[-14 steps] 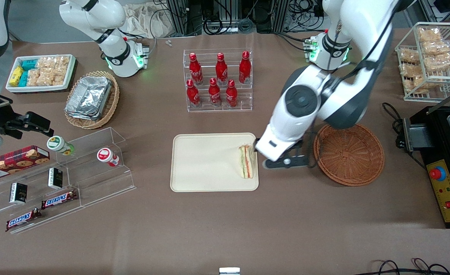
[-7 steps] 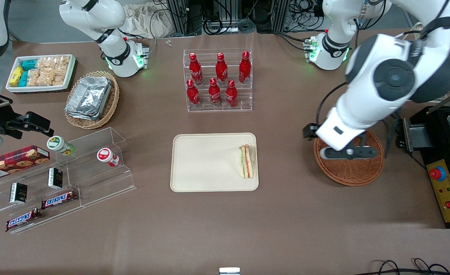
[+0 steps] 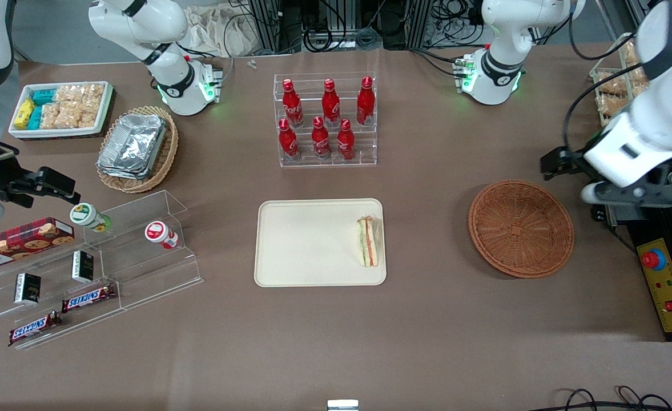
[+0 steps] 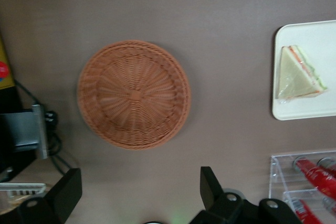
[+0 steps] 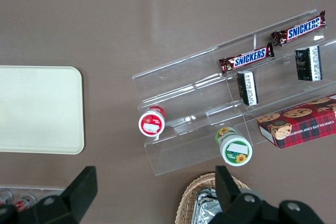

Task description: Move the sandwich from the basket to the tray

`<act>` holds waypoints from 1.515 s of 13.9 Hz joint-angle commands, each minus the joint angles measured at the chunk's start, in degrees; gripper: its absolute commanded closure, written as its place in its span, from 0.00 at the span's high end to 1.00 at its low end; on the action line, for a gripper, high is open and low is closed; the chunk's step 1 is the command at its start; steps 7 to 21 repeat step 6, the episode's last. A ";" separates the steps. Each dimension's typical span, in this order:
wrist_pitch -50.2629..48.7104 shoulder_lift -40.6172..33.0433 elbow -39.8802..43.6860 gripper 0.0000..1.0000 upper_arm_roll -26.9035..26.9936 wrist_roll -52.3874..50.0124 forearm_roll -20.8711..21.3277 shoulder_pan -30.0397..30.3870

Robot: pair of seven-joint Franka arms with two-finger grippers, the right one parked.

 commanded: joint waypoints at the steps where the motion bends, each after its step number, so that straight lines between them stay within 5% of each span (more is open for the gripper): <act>1: 0.67 -6.52 -6.79 1.00 4.26 3.85 -2.11 -1.93; 3: 0.06 -7.15 -7.07 1.00 6.89 6.06 -4.57 -2.11; 21: -0.03 -6.62 -6.37 1.00 7.26 6.24 -4.23 -2.81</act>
